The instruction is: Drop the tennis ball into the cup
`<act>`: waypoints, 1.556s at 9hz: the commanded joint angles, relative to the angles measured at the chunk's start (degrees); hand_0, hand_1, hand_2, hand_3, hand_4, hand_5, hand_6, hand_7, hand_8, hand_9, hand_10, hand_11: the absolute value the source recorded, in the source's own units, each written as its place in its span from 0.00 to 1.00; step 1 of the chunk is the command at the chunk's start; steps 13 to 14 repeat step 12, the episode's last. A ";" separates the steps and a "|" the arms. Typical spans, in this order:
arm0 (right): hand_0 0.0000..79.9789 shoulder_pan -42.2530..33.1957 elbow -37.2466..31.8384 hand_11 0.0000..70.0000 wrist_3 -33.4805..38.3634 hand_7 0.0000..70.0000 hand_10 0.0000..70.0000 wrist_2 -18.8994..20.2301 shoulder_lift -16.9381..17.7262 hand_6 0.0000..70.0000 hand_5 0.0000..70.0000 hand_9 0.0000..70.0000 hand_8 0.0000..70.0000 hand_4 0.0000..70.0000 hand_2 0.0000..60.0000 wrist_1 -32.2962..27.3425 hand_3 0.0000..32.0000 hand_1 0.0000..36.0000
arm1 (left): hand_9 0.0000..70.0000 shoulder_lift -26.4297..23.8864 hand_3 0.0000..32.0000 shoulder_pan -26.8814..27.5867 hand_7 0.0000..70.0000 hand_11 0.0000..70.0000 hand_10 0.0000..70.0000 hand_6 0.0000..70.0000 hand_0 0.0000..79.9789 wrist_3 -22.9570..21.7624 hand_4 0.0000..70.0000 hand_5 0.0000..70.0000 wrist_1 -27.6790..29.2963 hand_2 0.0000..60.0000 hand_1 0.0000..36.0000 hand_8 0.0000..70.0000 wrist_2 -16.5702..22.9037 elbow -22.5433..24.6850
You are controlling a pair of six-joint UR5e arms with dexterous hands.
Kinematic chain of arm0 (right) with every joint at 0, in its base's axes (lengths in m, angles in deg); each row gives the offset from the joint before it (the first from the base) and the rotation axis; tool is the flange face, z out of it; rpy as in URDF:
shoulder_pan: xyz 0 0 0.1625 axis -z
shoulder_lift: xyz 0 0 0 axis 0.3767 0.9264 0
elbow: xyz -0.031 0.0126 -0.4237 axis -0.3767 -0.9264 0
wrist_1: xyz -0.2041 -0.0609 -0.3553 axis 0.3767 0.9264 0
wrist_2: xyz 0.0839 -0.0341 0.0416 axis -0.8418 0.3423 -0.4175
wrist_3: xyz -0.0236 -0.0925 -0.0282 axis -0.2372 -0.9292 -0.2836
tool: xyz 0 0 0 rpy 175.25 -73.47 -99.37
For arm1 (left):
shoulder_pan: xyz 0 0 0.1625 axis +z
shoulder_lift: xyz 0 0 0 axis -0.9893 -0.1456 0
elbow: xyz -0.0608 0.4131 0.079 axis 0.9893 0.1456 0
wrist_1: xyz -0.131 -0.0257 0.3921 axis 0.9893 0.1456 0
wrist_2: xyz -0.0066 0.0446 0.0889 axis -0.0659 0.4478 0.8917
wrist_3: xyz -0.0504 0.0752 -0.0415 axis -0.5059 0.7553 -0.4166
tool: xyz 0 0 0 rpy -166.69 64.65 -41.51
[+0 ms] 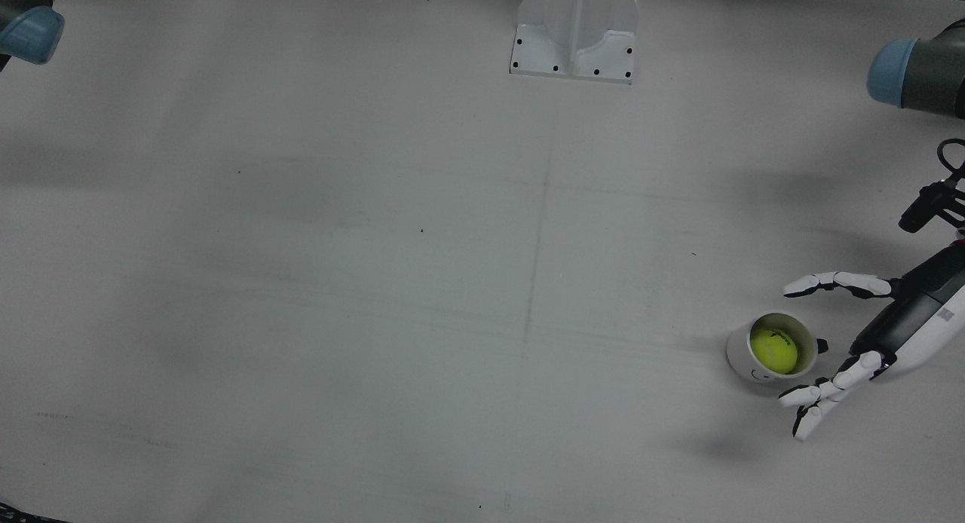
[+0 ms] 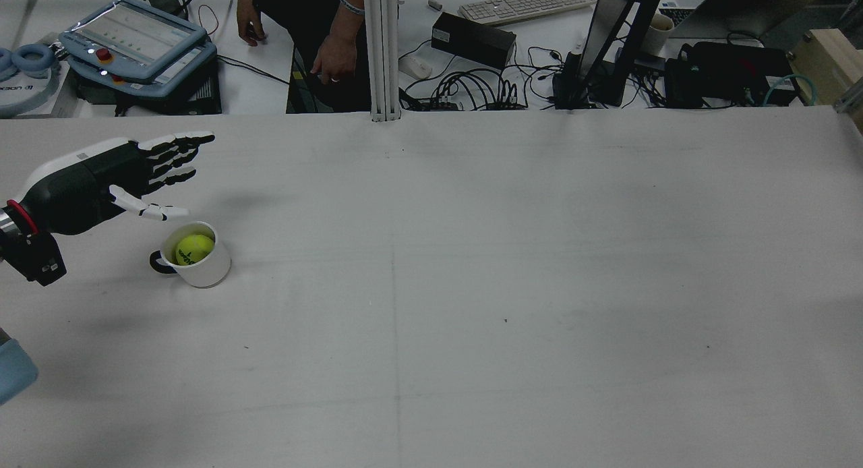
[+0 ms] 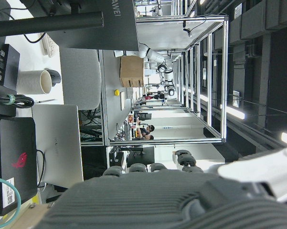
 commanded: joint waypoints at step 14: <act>0.00 0.00 0.09 0.00 -0.04 0.00 0.00 0.00 0.00 0.00 0.00 0.00 0.00 0.00 0.00 0.00 0.00 0.00 | 0.00 5.49 0.00 -28.89 0.00 0.00 0.00 0.00 0.75 -0.24 0.00 0.12 0.50 0.73 1.00 0.00 4.14 -3.96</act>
